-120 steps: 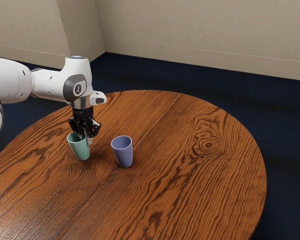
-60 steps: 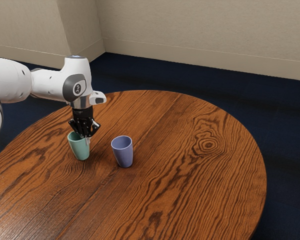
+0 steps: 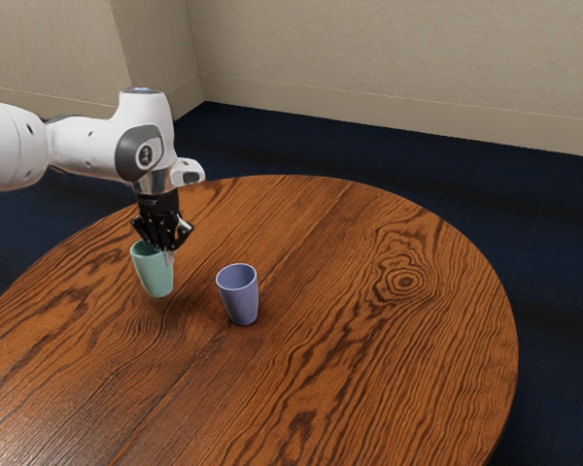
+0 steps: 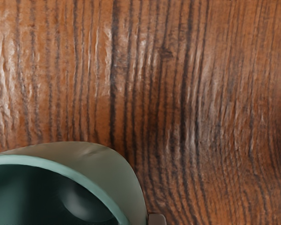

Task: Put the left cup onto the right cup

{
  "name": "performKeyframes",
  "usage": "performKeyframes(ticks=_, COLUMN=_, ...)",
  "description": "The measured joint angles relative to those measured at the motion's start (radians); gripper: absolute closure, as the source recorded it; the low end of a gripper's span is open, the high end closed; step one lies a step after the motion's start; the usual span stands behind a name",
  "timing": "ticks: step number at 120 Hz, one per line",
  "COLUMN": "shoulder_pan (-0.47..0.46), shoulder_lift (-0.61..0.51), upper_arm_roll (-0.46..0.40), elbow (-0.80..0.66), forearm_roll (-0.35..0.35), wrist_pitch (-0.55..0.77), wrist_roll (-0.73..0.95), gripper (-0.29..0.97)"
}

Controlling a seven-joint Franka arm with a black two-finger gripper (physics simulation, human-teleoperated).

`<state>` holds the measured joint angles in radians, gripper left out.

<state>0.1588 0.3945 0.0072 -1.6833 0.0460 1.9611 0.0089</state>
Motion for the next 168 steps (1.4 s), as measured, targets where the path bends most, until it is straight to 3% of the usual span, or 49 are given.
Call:
performKeyframes(ticks=94, shoulder_pan=-0.196, shoulder_lift=-0.197, upper_arm_roll=0.005, elbow=-0.008, forearm_roll=0.046, wrist_pitch=-0.128, wrist_roll=-0.052, gripper=0.78)
performKeyframes(ticks=168, shoulder_pan=-0.318, shoulder_lift=-0.216, upper_arm_roll=0.006, elbow=0.005, forearm_roll=0.113, wrist_pitch=-0.173, wrist_roll=-0.123, gripper=0.78)
